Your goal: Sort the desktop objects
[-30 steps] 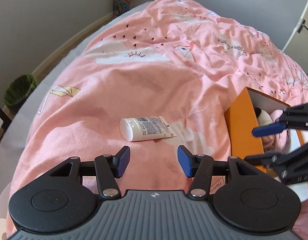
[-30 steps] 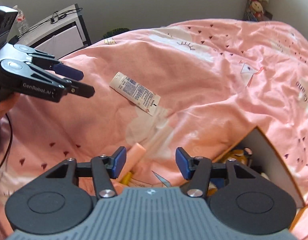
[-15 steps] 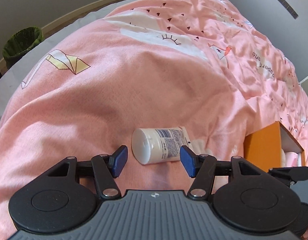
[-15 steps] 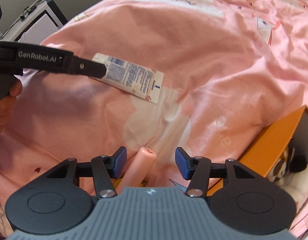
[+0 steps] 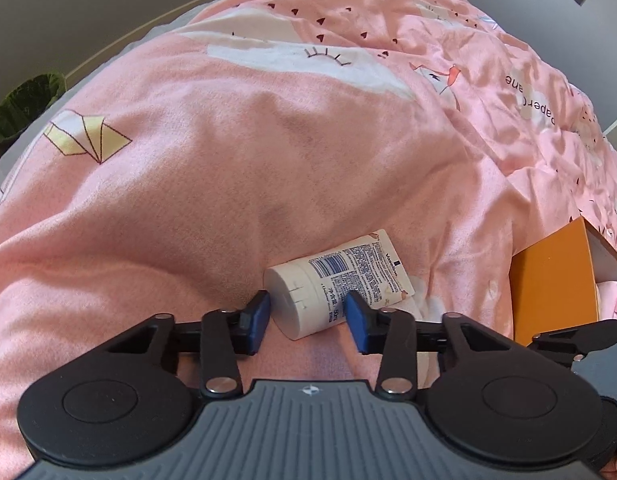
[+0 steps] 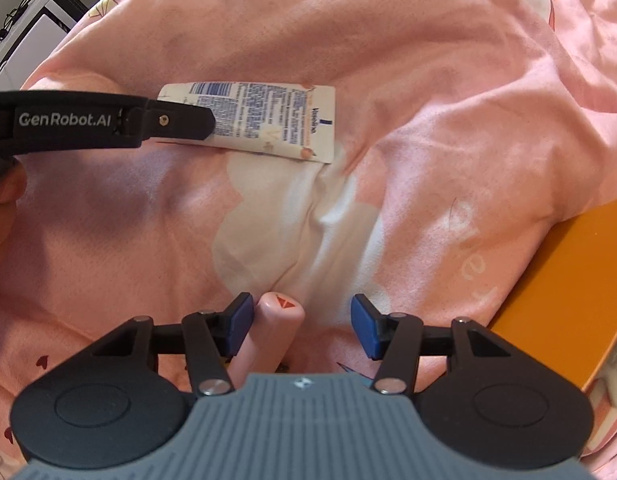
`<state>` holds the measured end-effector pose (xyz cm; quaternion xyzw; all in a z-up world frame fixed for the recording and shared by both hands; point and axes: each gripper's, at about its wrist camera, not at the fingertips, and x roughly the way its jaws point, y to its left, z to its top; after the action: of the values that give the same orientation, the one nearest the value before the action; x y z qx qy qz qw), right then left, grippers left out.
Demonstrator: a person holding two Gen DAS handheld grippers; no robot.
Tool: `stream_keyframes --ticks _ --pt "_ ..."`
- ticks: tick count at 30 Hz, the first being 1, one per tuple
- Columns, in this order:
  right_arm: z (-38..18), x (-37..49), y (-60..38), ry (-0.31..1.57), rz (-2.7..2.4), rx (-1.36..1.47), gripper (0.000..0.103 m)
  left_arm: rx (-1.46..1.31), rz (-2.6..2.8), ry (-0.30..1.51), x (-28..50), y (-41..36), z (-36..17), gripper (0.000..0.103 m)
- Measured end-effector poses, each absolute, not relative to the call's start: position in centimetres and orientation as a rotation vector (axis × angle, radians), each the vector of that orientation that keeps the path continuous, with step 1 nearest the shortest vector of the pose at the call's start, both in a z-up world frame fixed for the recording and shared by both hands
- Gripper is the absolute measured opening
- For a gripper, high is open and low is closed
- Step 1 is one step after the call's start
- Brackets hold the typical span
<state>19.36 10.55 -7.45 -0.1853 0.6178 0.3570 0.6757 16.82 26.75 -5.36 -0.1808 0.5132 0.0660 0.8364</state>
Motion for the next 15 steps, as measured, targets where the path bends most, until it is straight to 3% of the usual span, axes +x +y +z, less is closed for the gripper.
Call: stream_keyframes --ticks 4,7,8,15 --pt "-8.0 19.1 10.6 1.421 0.808 -0.396 0.054 -0.341 0.135 1.066 16.1 26.4 -4.4 0.016" --pt "-8.2 18.5 10.8 1.442 0.832 -0.383 0.041 -0.306 0.135 1.056 15.5 26.1 -3.9 0.002" --pt "-8.1 18.3 10.8 1.435 0.831 -0.385 0.037 -0.299 0.135 1.056 15.3 26.0 -3.7 0.0" --pt "-6.0 17.6 10.4 1.377 0.823 -0.355 0.034 -0.242 0.137 1.064 14.1 25.2 -3.2 0.0"
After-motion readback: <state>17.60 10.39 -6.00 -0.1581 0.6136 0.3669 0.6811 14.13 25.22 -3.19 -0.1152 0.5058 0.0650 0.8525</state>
